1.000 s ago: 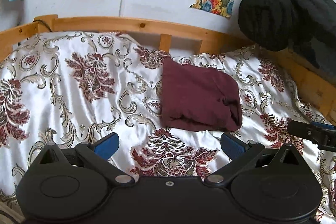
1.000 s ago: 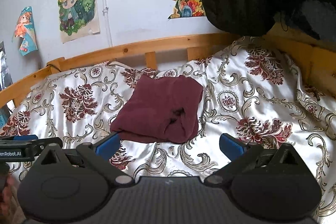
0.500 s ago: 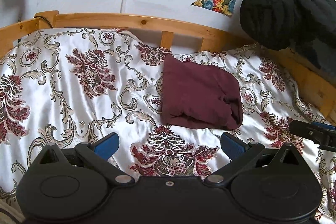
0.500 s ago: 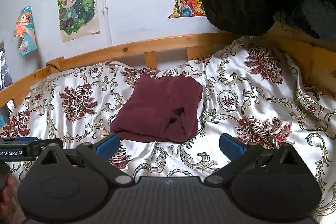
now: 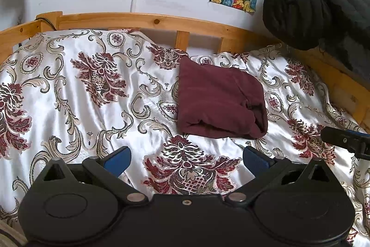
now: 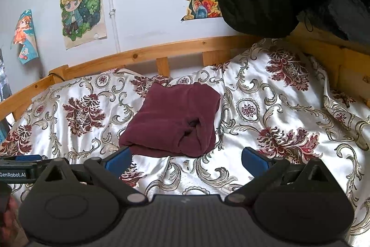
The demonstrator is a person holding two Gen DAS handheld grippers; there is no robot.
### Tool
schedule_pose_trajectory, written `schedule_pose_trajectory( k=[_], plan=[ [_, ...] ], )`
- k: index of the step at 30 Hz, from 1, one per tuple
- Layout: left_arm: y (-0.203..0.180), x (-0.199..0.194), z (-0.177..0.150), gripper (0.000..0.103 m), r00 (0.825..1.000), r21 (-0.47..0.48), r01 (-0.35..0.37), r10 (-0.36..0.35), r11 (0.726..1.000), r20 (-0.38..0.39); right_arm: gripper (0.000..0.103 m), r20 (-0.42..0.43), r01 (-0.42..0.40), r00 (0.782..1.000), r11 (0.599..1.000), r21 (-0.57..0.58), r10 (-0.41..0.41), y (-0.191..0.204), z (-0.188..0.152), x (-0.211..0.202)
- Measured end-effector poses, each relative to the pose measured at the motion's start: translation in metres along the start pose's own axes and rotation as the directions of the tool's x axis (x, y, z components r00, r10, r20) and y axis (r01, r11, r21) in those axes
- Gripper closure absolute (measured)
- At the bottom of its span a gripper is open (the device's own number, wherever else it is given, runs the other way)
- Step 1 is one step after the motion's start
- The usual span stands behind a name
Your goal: Fold small clothes
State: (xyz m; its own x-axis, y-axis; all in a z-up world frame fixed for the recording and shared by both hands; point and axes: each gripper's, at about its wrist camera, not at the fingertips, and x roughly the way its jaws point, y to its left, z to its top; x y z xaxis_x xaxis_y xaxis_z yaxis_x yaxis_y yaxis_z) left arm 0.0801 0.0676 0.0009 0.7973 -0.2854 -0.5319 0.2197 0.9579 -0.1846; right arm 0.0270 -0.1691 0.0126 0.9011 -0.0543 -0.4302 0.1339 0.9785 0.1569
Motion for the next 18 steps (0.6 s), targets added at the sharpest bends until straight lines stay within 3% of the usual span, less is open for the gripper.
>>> schedule_pose_trajectory(
  k=[18],
  plan=[
    [0.0009,0.0024,-0.0008,0.001,1.0,0.007,-0.007,0.007,1.0,-0.013,0.0,0.003,0.006,1.0,1.0,0.013,-0.006,-0.0023,-0.0012,-0.0002]
  ],
)
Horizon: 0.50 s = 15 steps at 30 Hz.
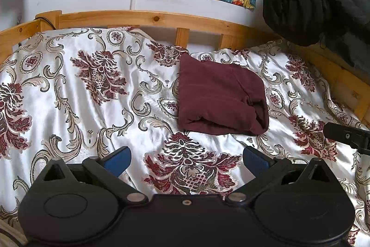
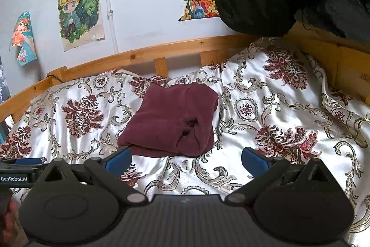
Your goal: Fold small clothes
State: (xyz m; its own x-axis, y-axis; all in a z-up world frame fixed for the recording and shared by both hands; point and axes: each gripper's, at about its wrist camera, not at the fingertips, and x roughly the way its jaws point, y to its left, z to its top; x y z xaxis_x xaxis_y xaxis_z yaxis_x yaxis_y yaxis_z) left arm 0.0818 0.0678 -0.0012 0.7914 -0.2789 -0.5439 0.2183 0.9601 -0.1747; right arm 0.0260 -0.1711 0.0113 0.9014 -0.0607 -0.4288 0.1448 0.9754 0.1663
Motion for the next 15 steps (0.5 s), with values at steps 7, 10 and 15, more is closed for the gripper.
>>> schedule_pose_trajectory(
  k=[7,10,15],
  plan=[
    [0.0,0.0005,-0.0004,0.001,1.0,0.002,-0.001,0.001,1.0,-0.003,0.0,0.002,0.002,1.0,1.0,0.003,-0.002,-0.0009,0.0004,-0.0006],
    [0.0007,0.0015,-0.0008,0.001,1.0,0.005,0.001,-0.001,1.0,-0.005,0.0,0.001,0.002,1.0,1.0,0.006,-0.002,-0.0021,0.0004,-0.0003],
    [0.0026,0.0042,0.0044,0.001,0.998,0.006,0.04,-0.039,0.999,-0.053,0.0,0.0,0.001,1.0,1.0,0.006,-0.001,-0.0023,0.0001,-0.0001]
  ],
)
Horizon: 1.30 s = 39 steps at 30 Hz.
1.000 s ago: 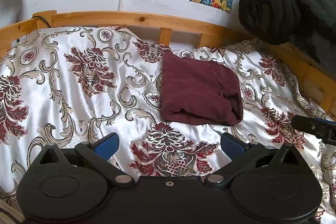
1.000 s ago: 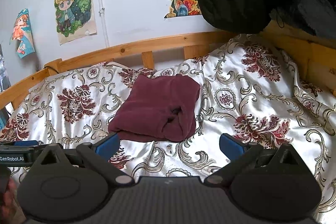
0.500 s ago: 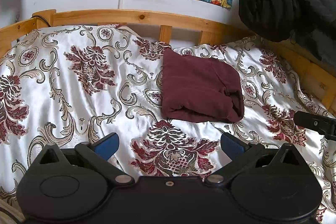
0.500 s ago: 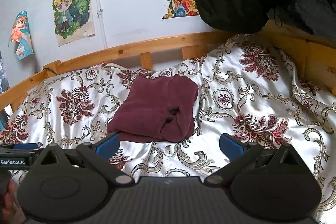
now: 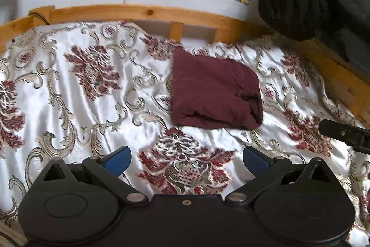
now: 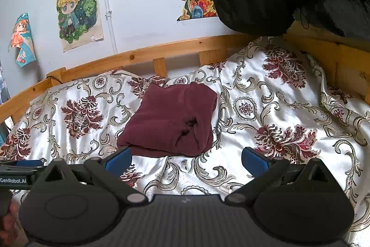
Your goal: Fold small clothes
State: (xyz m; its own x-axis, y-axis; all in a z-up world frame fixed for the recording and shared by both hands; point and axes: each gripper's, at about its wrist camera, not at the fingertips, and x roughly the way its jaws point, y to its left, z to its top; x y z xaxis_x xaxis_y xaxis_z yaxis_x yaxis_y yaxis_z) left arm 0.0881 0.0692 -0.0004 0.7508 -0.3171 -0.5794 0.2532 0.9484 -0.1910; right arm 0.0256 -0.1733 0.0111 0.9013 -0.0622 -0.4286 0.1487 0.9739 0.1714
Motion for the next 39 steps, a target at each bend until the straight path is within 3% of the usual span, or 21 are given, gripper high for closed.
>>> schedule_pose_trajectory(
  k=[8,39],
  plan=[
    [0.0044,0.0003,0.0051,0.001,0.994,-0.02,-0.107,0.107,0.994,-0.021,0.0,0.0,-0.001,1.0,1.0,-0.001,0.001,-0.0002,0.0001,-0.0004],
    [0.0071,0.0045,0.0055,0.001,0.994,-0.001,-0.107,0.107,0.994,-0.036,0.0,-0.015,0.006,1.0,1.0,0.016,-0.006,0.0053,-0.0036,0.0022]
  ],
)
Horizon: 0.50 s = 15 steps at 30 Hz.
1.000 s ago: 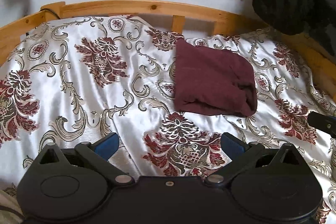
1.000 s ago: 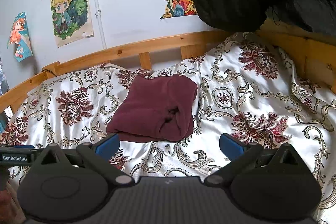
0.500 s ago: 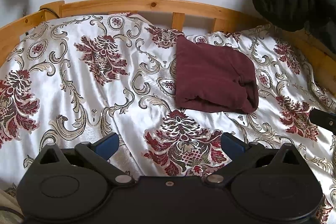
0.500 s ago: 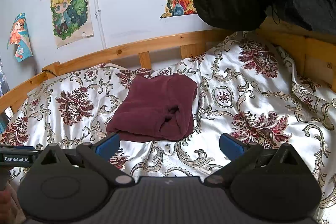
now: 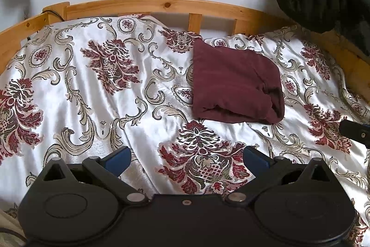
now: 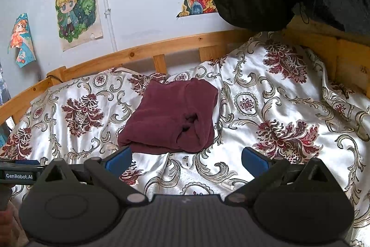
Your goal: Fold small clothes
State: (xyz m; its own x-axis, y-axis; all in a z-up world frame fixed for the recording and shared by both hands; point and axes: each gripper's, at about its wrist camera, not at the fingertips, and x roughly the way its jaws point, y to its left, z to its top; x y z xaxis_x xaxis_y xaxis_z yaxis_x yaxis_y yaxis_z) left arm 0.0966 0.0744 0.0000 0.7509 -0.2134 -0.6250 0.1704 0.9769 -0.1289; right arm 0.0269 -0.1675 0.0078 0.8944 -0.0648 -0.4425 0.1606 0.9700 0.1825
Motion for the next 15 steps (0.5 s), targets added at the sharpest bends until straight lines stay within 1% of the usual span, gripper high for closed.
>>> schedule_pose_trajectory(
  k=[9,15],
  plan=[
    [-0.0038,-0.003,-0.0006,0.001,1.0,0.026,0.015,-0.015,1.0,0.014,0.0,-0.004,-0.001,1.0,1.0,0.002,0.001,-0.0005,-0.0005,0.0008],
    [-0.0054,-0.0017,-0.0003,0.001,1.0,0.032,0.009,-0.009,0.999,0.002,0.0,-0.009,0.001,1.0,1.0,0.006,-0.001,-0.0015,-0.0013,0.0018]
  ],
)
